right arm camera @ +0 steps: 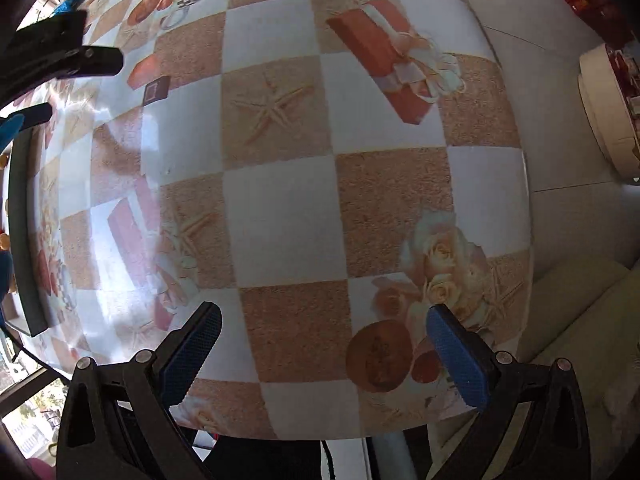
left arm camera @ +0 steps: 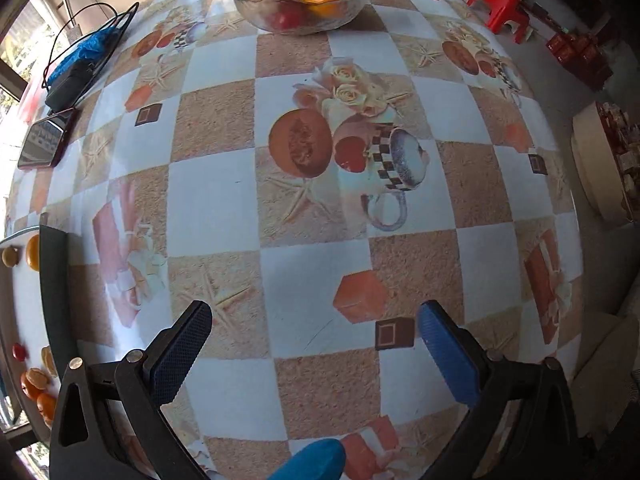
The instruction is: Organize fruits
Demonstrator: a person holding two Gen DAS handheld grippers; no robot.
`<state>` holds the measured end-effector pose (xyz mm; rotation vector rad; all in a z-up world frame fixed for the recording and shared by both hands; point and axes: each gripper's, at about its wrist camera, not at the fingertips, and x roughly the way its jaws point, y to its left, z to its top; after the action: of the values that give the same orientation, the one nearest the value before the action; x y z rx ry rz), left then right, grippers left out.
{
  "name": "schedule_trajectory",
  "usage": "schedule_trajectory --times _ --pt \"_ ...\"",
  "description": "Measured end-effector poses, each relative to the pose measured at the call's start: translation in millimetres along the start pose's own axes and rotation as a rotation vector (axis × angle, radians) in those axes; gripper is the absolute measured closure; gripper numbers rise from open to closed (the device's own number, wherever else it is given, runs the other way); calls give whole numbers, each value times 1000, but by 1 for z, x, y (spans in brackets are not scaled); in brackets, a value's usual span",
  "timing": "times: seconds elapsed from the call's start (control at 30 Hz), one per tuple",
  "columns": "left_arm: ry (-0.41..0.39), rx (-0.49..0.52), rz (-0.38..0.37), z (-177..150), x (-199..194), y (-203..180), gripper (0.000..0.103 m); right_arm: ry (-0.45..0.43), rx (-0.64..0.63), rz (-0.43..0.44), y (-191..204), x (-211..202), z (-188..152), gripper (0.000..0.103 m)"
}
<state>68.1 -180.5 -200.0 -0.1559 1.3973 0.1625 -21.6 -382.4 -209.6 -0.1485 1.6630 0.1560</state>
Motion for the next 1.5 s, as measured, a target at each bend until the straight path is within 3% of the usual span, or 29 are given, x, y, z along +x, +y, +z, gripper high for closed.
schedule_trajectory --times 0.1,0.23,0.33,0.53,0.87,1.5 --pt "-48 -7 22 7 22 -26 0 -44 -7 -9 -10 8 5 0" --pt "-247 -34 39 8 17 -50 0 -96 -25 -22 -18 16 15 0" --pt "-466 -40 49 3 18 -66 0 -117 -30 -2 -21 18 25 0" --pt "-464 -29 38 5 19 -71 0 -108 -22 1 -12 14 40 0" --pt "-462 -29 36 5 20 -68 0 -159 -1 -12 -9 7 9 0" --pt "-460 -30 35 5 19 -69 0 -73 68 -24 13 7 38 0"
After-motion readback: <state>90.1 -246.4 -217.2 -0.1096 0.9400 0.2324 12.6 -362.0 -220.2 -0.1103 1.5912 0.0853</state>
